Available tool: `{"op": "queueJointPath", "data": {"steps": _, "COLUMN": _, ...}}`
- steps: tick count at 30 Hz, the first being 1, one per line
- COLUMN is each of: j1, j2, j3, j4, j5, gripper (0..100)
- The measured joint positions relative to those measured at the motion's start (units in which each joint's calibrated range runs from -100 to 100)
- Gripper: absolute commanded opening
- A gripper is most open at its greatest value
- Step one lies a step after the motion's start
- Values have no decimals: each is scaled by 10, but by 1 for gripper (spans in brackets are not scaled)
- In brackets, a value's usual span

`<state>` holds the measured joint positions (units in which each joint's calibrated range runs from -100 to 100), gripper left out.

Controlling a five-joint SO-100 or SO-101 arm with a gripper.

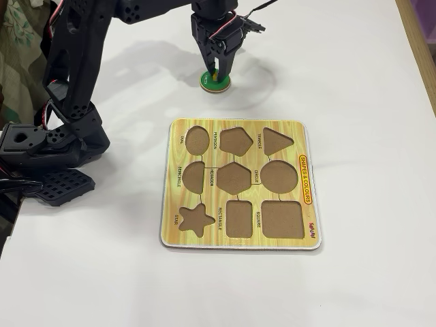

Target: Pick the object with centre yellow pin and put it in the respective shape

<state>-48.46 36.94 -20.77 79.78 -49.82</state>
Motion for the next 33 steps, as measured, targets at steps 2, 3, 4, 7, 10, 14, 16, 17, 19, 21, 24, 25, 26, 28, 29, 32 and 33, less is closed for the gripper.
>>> {"op": "queueJointPath", "data": {"steps": 2, "j1": 0, "j2": 0, "j3": 0, "j4": -2, "j5": 0, "gripper": 8}}
{"op": "queueJointPath", "data": {"steps": 3, "j1": 0, "j2": 0, "j3": 0, "j4": -3, "j5": 0, "gripper": 7}}
{"op": "queueJointPath", "data": {"steps": 4, "j1": 0, "j2": 0, "j3": 0, "j4": -3, "j5": 0, "gripper": 7}}
{"op": "queueJointPath", "data": {"steps": 7, "j1": 0, "j2": 0, "j3": 0, "j4": -3, "j5": 0, "gripper": 7}}
{"op": "queueJointPath", "data": {"steps": 10, "j1": 0, "j2": 0, "j3": 4, "j4": -3, "j5": 0, "gripper": 7}}
{"op": "queueJointPath", "data": {"steps": 14, "j1": 0, "j2": -3, "j3": 38, "j4": -7, "j5": 0, "gripper": 7}}
{"op": "queueJointPath", "data": {"steps": 16, "j1": 0, "j2": -4, "j3": 50, "j4": -9, "j5": 0, "gripper": 7}}
{"op": "queueJointPath", "data": {"steps": 17, "j1": 0, "j2": -4, "j3": 55, "j4": -9, "j5": 0, "gripper": 7}}
{"op": "queueJointPath", "data": {"steps": 19, "j1": 0, "j2": -6, "j3": 58, "j4": -10, "j5": 0, "gripper": 7}}
{"op": "queueJointPath", "data": {"steps": 21, "j1": 0, "j2": -6, "j3": 58, "j4": -10, "j5": 0, "gripper": 7}}
{"op": "queueJointPath", "data": {"steps": 24, "j1": 0, "j2": -8, "j3": 64, "j4": -10, "j5": 0, "gripper": 7}}
{"op": "queueJointPath", "data": {"steps": 25, "j1": 0, "j2": -10, "j3": 68, "j4": -10, "j5": 0, "gripper": 7}}
{"op": "queueJointPath", "data": {"steps": 26, "j1": 0, "j2": -12, "j3": 73, "j4": -10, "j5": 0, "gripper": 7}}
{"op": "queueJointPath", "data": {"steps": 28, "j1": 0, "j2": -15, "j3": 78, "j4": -10, "j5": -3, "gripper": 7}}
{"op": "queueJointPath", "data": {"steps": 29, "j1": 0, "j2": -15, "j3": 81, "j4": -10, "j5": -3, "gripper": 7}}
{"op": "queueJointPath", "data": {"steps": 32, "j1": 0, "j2": -15, "j3": 81, "j4": -9, "j5": -1, "gripper": 7}}
{"op": "queueJointPath", "data": {"steps": 33, "j1": 0, "j2": -15, "j3": 81, "j4": -9, "j5": -2, "gripper": 7}}
